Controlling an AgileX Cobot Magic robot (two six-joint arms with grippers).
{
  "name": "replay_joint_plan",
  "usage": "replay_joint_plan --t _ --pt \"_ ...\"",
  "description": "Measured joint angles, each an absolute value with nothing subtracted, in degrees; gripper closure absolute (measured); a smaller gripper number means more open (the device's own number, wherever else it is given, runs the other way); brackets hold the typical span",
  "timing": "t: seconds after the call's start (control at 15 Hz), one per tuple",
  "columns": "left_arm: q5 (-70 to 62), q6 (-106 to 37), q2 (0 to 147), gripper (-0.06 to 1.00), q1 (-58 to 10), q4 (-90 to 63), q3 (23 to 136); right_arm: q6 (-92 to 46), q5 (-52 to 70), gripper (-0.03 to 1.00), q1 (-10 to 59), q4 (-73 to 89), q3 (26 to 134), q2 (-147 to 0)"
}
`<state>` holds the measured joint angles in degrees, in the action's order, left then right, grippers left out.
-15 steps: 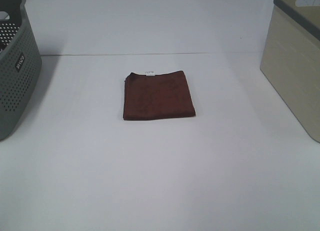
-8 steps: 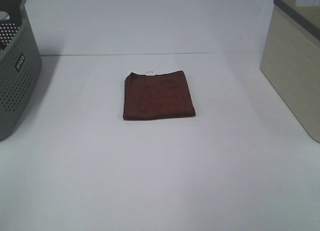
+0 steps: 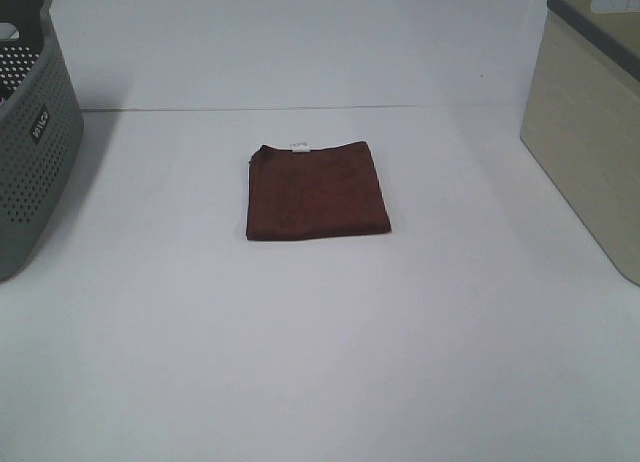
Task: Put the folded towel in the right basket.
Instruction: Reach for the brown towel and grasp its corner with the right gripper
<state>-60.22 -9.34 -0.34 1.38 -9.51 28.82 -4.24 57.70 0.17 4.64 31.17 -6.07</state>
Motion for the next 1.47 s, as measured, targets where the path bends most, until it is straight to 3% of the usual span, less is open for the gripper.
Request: replay_joint_plan --t 0.47,0.87,1.47 --pt "-60.2 -9.3 -0.3 0.94 1.4 -9.5 28.8 -5.4 57.2 0.0 0.2 6.4 47.0 -38.4" --pt "-60.2 -9.3 -0.3 0.94 1.4 -9.5 28.8 -12.6 62.5 0.0 0.2 17.5 60.4 -61.4" --pt "-60.2 -9.3 -0.3 0.94 1.4 -9.5 28.8 -22.1 66.7 0.01 0.2 40.0 69.3 -81.2"
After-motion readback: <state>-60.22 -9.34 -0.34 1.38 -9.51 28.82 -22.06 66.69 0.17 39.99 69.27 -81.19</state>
